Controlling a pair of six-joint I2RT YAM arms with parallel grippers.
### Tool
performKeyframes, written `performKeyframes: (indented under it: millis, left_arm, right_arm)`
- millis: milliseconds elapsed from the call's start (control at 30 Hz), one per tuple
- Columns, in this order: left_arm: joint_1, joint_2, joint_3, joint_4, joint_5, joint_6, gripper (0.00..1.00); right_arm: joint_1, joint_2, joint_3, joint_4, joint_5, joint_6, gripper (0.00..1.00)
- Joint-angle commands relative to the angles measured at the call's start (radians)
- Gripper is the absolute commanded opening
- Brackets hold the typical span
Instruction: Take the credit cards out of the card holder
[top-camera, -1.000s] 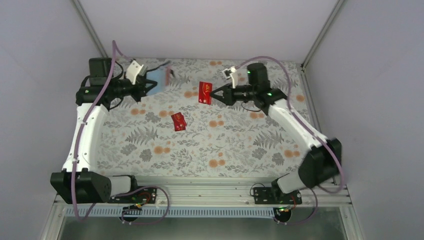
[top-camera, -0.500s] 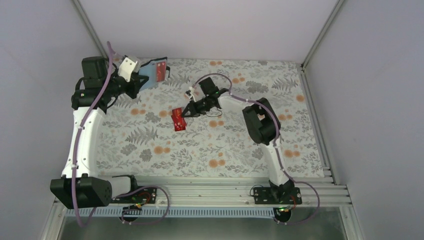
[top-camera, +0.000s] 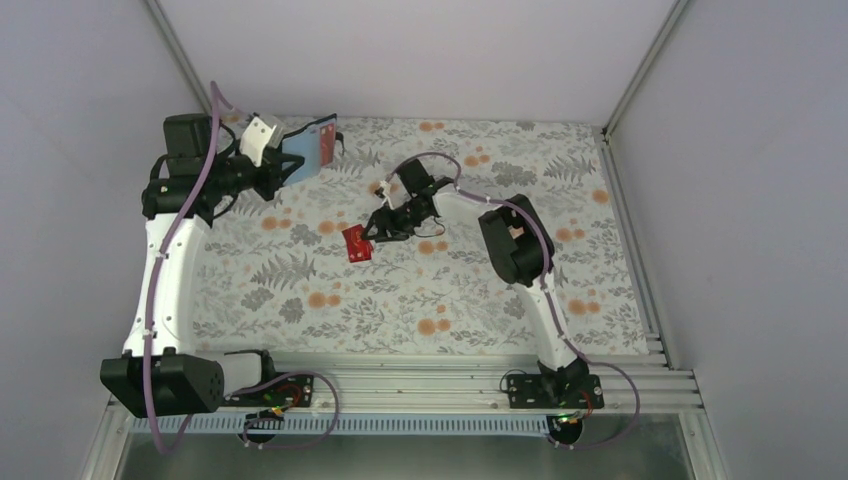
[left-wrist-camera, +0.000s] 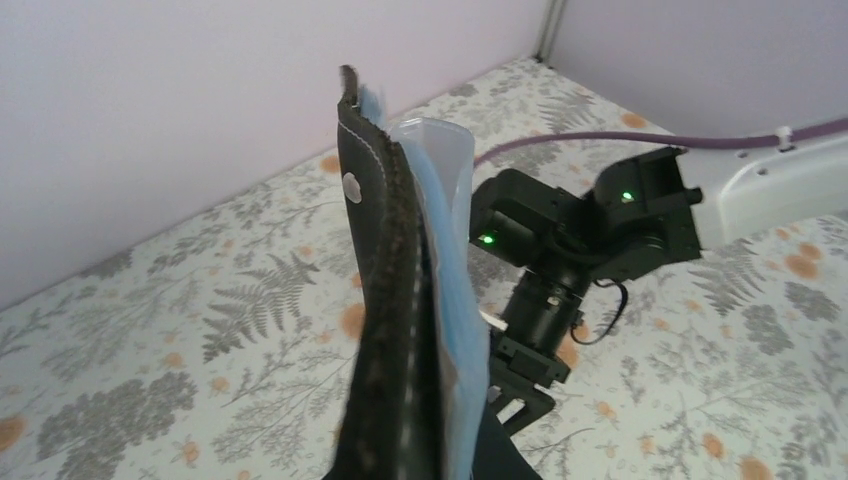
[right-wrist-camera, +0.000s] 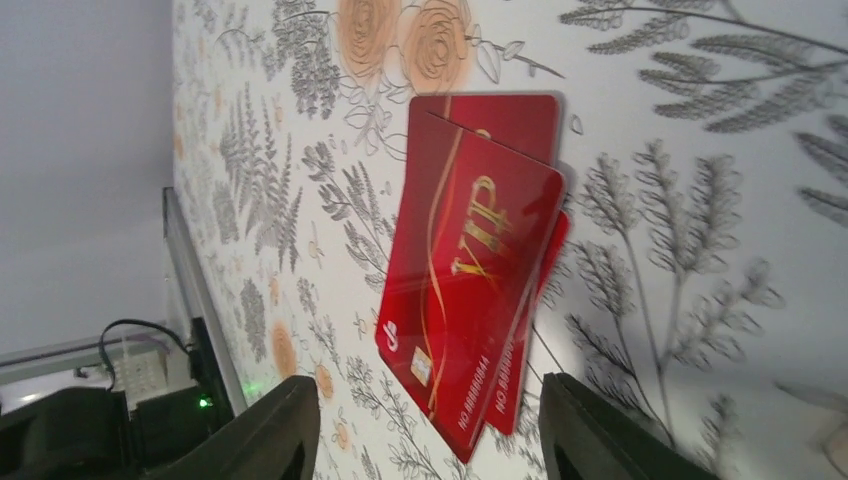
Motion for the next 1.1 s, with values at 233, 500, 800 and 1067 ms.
performKeyframes:
  millis: [233, 500, 800, 1067]
  left_arm:
    - [0.001, -0.028, 0.121, -0.254, 0.396, 0.266, 0.02]
    - [-0.008, -0.02, 0.148, -0.428, 0.607, 0.488, 0.02]
    - [-0.018, -0.029, 0.161, -0.597, 0.716, 0.69, 0.02]
    - [-0.02, -0.036, 0.152, -0.576, 0.699, 0.656, 0.02]
  right_arm:
    - [-0.012, -0.67, -0.258, 0.083, 0.301, -0.289, 0.99]
    - [-0.011, -1.045, -0.468, 0.336, 0.074, -0.36, 0.99]
    - [0.02, -0.955, -0.338, 0.39, 0.034, -0.3, 0.99]
    - [0.066, -0.906, -0.279, 0.321, -0.182, -0.441, 0.99]
